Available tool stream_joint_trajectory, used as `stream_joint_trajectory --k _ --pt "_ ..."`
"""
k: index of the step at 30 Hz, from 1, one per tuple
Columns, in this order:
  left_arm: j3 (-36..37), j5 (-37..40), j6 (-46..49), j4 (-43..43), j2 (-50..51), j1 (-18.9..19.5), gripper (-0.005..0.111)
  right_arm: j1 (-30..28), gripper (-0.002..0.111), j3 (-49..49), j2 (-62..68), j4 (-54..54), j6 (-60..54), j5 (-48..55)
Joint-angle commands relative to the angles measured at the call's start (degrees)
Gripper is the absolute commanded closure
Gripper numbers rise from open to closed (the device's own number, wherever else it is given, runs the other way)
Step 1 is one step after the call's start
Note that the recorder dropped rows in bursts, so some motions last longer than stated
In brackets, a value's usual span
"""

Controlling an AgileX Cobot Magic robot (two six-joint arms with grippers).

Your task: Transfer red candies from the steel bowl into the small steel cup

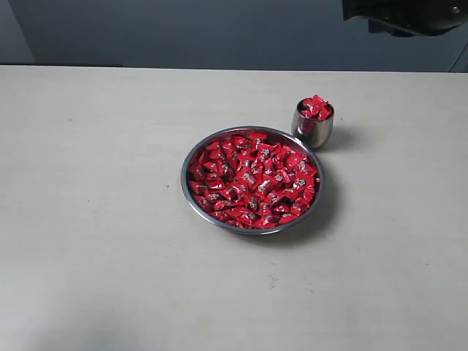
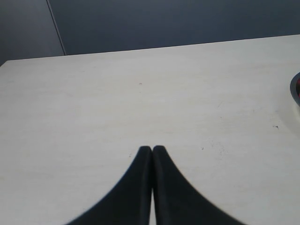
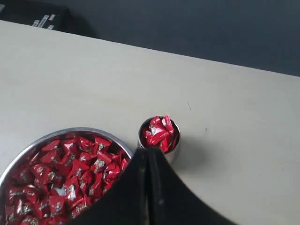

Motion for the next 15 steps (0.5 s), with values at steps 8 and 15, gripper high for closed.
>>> stream_joint_trajectory --k 8,15 --pt "0.1 -0.5 -0.1 0.1 -0.3 0.0 0.106 -0.2 0.109 0.3 -9.9 -1.3 1.5 14.0" --pt "0.1 -0.5 -0.1 0.1 -0.3 0.0 0.106 -0.2 0.109 0.3 -11.2 -7.4 1.5 13.6"
